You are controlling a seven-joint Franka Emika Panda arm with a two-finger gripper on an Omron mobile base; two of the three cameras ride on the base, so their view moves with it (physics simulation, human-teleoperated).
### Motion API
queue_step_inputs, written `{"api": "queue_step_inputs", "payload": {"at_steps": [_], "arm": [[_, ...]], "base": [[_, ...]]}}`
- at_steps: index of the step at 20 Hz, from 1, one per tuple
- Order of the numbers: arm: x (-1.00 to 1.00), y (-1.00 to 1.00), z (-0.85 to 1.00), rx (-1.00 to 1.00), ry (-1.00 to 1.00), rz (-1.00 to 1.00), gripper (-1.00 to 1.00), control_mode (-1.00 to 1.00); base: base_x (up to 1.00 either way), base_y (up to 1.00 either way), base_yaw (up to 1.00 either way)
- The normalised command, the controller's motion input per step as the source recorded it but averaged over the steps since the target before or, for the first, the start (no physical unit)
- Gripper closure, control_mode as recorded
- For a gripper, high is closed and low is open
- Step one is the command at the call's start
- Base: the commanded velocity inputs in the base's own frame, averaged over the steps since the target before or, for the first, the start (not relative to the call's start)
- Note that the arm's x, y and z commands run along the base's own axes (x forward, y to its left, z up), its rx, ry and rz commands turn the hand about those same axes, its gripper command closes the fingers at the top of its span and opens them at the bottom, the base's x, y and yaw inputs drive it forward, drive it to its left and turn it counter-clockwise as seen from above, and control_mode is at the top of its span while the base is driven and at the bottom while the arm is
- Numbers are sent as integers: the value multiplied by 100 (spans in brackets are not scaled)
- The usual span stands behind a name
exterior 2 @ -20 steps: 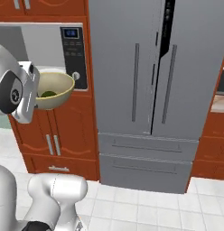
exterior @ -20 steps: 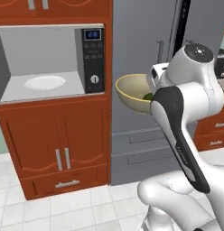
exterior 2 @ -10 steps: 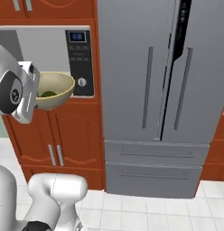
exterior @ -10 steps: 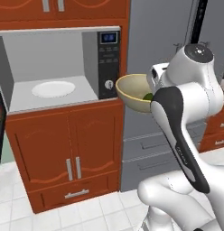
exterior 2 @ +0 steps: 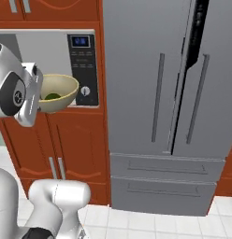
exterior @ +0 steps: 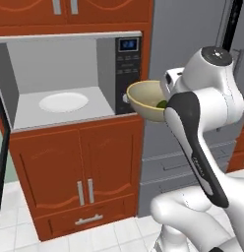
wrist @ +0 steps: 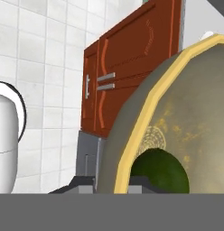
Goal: Pick the lime from the sink and place it in the bowl. Then pick the bowl and place it in the microwave. Then close the microwave door and press the start button.
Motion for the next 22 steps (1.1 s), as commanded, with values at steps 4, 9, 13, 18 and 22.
{"api": "queue_step_inputs", "payload": {"at_steps": [4, 9, 13, 18, 22], "arm": [[0, 0, 0, 0, 0, 0, 100, 100], [0, 0, 0, 0, 0, 0, 100, 100], [0, 0, 0, 0, 0, 0, 100, 100], [0, 0, 0, 0, 0, 0, 100, 100], [0, 0, 0, 0, 0, 0, 100, 100]], "base": [[0, 68, 6], [16, 70, 3], [40, 38, 4], [40, 0, 11], [22, 0, 11]]}}
